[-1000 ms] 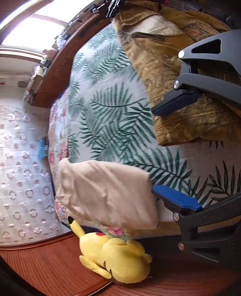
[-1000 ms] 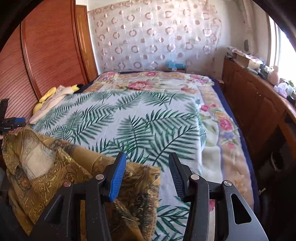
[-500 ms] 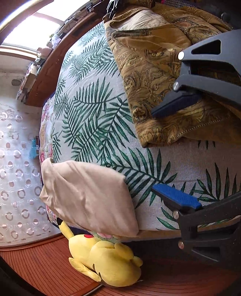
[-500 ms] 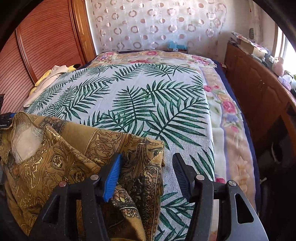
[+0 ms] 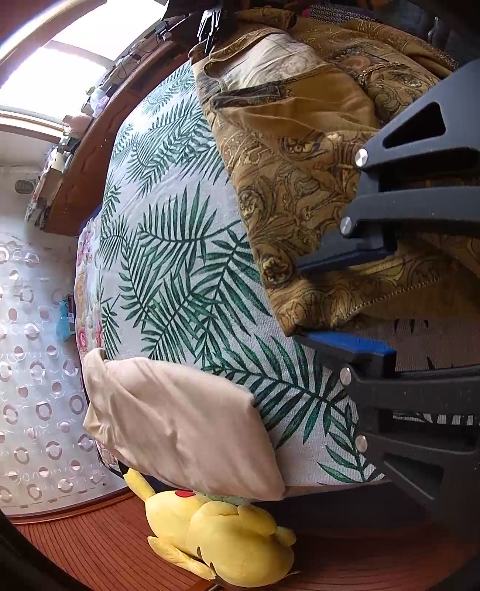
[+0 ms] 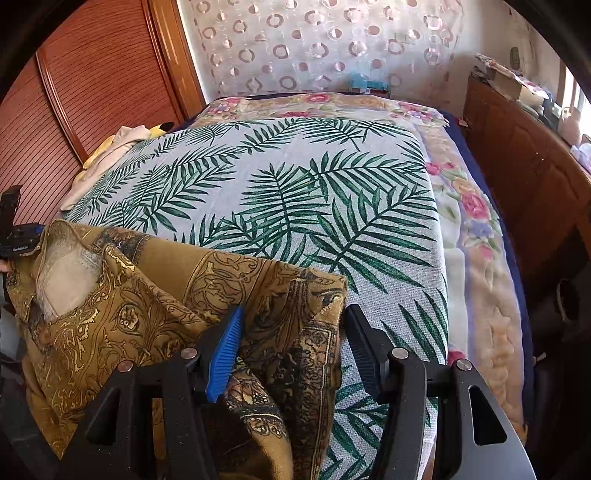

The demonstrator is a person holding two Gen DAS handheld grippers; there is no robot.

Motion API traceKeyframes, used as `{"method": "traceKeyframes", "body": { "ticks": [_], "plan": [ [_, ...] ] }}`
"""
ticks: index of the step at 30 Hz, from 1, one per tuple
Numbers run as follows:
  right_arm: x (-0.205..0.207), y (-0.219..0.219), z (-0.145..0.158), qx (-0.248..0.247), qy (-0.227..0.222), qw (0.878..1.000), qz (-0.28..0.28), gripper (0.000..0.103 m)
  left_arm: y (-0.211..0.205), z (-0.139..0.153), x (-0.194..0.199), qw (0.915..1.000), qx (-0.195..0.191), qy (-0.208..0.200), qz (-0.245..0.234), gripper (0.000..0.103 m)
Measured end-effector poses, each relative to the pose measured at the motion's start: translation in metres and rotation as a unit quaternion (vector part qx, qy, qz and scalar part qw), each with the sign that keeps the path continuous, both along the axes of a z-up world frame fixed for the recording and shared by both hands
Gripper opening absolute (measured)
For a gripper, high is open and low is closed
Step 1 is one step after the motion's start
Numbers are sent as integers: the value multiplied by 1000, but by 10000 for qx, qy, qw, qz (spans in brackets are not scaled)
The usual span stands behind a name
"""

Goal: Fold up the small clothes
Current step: 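Grasp the gold shirt's edge with both grippers, then lift the gold shirt high off the bed with both grippers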

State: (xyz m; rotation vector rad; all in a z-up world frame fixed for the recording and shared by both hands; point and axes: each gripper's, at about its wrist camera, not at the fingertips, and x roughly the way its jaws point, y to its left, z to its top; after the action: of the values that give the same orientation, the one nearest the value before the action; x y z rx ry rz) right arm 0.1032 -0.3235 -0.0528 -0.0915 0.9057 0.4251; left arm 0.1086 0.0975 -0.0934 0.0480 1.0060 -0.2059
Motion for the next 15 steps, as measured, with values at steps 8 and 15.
{"method": "traceKeyframes", "body": {
  "ticks": [8,15],
  "plan": [
    [-16,10,5,-34,-154,9993,350,12,-15,11,-14,9994,236,-200,-151,8],
    [-84,1,71,375,-1305,9906,183,9,-16,90,-83,9885,-284,-1487,11,8]
  ]
}}
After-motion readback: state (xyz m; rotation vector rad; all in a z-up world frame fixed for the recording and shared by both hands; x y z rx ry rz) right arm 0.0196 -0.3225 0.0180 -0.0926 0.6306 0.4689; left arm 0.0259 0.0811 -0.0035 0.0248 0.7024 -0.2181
